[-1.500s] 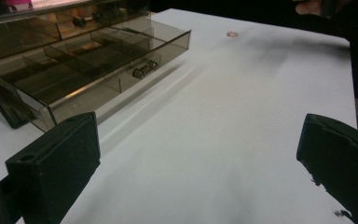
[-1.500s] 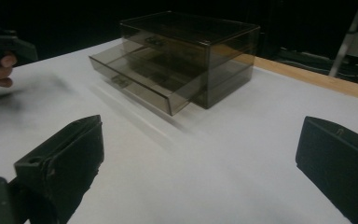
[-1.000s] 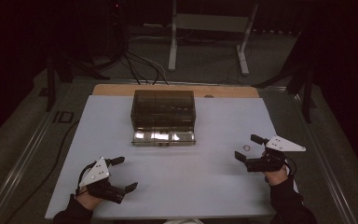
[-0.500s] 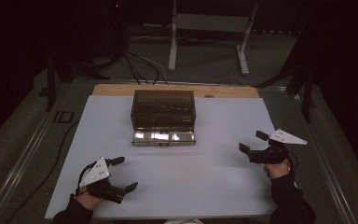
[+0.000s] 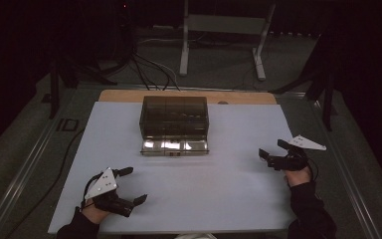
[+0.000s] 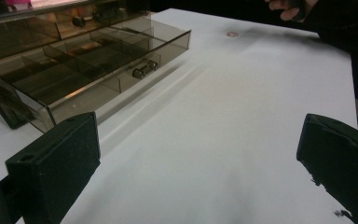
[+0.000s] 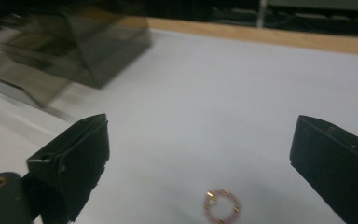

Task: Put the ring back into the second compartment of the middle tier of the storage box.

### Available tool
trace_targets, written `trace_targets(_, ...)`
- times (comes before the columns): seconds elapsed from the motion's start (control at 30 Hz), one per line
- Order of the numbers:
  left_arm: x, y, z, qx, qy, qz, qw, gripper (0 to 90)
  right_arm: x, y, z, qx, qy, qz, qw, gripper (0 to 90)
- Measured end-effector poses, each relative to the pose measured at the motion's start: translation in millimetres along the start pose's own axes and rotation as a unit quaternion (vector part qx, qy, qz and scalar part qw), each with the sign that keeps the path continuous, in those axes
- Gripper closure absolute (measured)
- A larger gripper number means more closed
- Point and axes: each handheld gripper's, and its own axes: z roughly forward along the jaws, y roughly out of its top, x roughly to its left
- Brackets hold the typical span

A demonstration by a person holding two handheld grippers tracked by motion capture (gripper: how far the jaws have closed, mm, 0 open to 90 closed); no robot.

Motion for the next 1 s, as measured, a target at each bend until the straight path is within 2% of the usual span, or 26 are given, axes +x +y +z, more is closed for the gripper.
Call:
trace_targets(0.23, 0.3, -0.2, 0.3, 0.001, -0.001, 0.0, 1.0, 0.8, -6.3, -4.0, 3.9, 0.021, -0.022, 0.009, 0.9995, 6.3)
trace_targets(0.27, 0.4, -0.5, 0.8, 0.003, -0.001, -0.002, 1.0, 0.8, -7.6, -5.0, 5.2, 0.032, -0.034, 0.011, 0.9988, 8.0)
trace_targets(0.4, 0.0, 0.2, 0.4, 0.0, -0.001, 0.001, 1.0, 0.8, -9.8, -6.3, 6.8, 0.048, -0.039, 0.017, 0.9979, 8.9)
trace_targets(0.47, 0.4, -0.4, 0.8, 0.003, -0.001, -0.001, 1.0, 0.8, -11.7, -7.9, 8.4, 0.062, -0.05, 0.022, 0.9966, 14.9)
trace_targets(0.57, 0.2, 0.3, 0.5, 0.0, 0.0, 0.0, 1.0, 0.8, -12.4, -9.1, 9.7, 0.071, -0.055, 0.024, 0.9957, 16.1)
trace_targets(0.6, 0.1, -0.1, 0.6, 0.001, -0.001, 0.001, 1.0, 0.8, -12.8, -10.0, 10.6, 0.078, -0.058, 0.02, 0.9951, 19.5)
trace_targets(0.83, 0.0, -0.2, 1.1, 0.002, -0.002, 0.001, 1.0, 0.8, -12.9, -11.8, 13.3, 0.092, -0.06, 0.017, 0.9938, 25.6)
trace_targets(0.87, 0.3, -0.6, 1.4, 0.005, -0.001, -0.001, 1.0, 0.8, -12.7, -12.8, 14.8, 0.096, -0.069, 0.018, 0.9928, 32.3)
trace_targets(0.9, 0.3, -0.6, 1.4, 0.005, -0.001, -0.001, 1.0, 0.8, -12.7, -12.8, 14.8, 0.096, -0.069, 0.018, 0.9928, 32.3)
trace_targets(1.0, 0.2, -0.3, 1.1, 0.002, -0.001, 0.0, 1.0, 0.8, -12.9, -14.8, 16.7, 0.105, -0.076, 0.018, 0.9914, 40.7)
